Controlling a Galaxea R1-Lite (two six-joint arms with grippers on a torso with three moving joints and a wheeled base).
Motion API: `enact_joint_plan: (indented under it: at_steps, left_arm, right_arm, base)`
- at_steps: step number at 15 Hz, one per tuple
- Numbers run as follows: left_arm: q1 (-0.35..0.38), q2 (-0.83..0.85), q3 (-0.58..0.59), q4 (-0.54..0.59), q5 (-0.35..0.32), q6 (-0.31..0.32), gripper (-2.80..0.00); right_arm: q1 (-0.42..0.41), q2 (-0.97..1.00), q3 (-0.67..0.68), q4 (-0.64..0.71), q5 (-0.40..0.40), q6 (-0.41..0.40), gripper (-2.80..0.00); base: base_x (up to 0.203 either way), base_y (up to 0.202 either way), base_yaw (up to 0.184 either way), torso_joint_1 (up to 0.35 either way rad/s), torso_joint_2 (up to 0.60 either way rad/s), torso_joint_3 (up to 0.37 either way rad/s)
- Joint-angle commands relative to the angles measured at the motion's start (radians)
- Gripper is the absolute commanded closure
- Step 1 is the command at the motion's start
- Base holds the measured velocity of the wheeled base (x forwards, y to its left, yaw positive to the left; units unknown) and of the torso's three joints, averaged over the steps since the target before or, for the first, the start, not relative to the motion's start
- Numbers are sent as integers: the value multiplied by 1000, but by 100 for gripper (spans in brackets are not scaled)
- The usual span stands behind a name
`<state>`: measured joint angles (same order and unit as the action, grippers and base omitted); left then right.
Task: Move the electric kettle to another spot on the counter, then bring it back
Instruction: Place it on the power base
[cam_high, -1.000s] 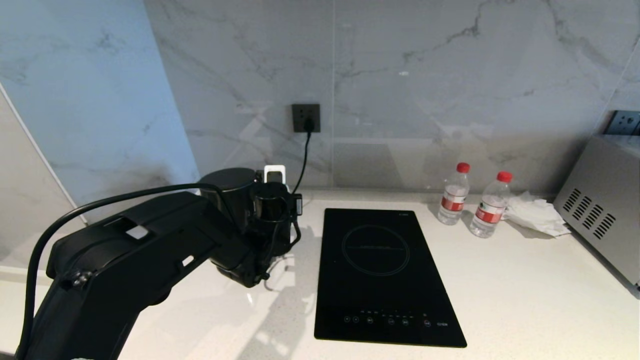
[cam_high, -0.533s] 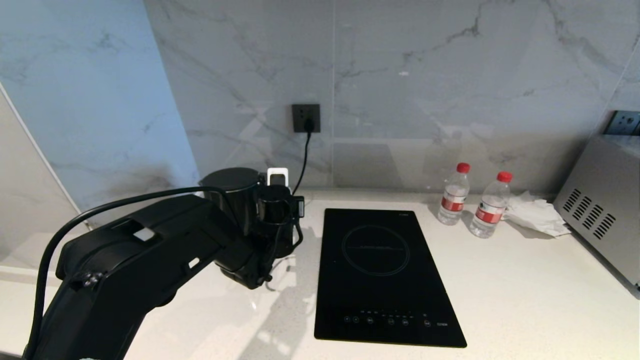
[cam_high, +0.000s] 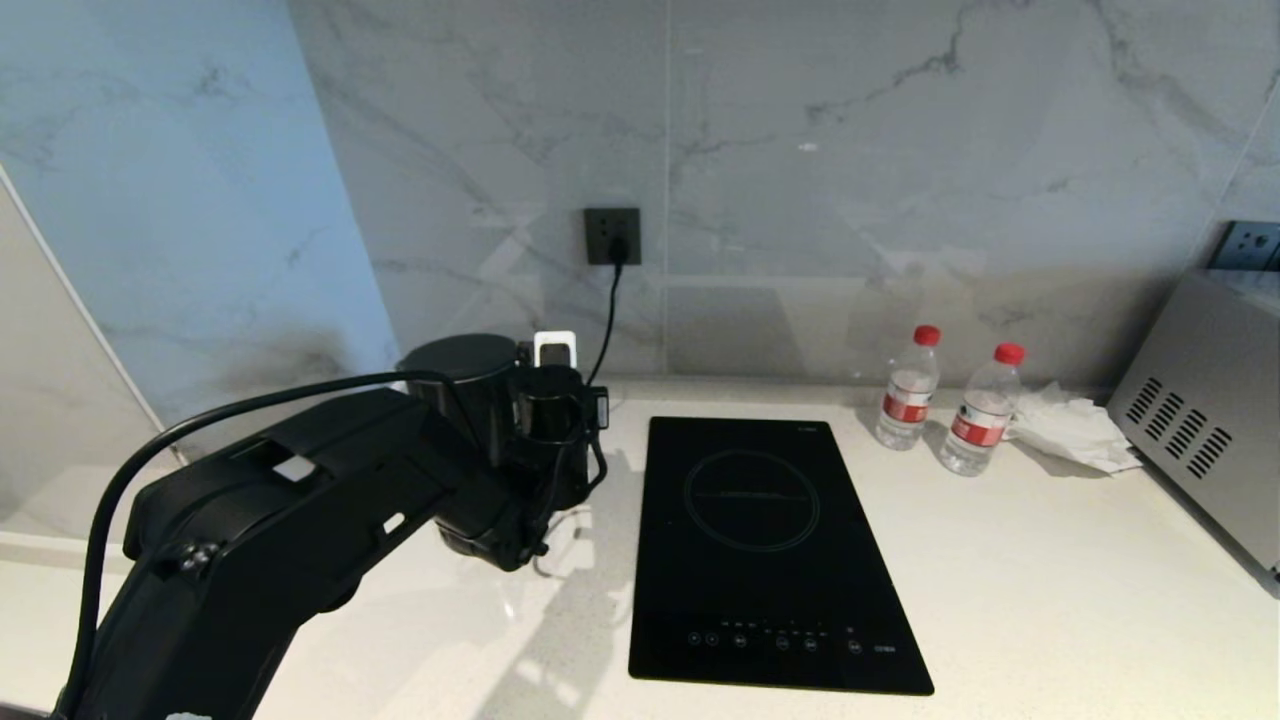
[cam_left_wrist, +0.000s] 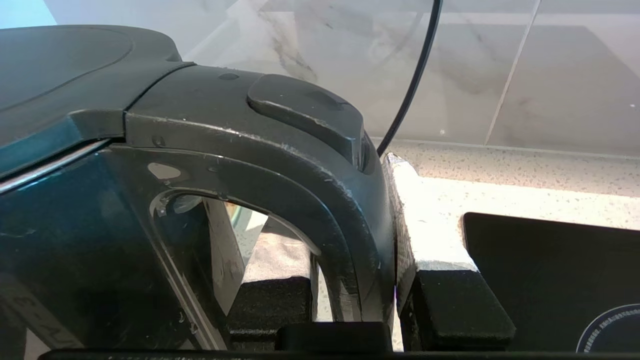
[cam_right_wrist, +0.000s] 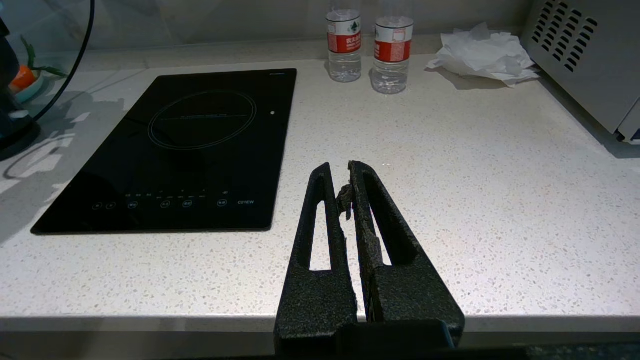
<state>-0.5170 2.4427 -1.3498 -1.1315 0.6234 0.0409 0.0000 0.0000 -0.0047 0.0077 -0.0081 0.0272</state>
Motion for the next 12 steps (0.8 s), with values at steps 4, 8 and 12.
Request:
enact_joint_plan:
  at_steps: [4, 8, 12]
  left_arm:
    - [2, 18, -16, -8, 9, 1, 0]
    - [2, 27, -20, -8, 10, 1, 0]
    - [6, 21, 27, -22, 27, -1, 0]
  right_arm:
    - [0, 2, 0, 0, 0, 0, 0]
    - [0, 2, 0, 0, -1, 0, 0]
    - [0, 2, 0, 0, -1, 0, 0]
  base:
    - [0, 0, 0, 0, 0, 0]
    - [0, 0, 0, 0, 0, 0]
    - [0, 0, 0, 0, 0, 0]
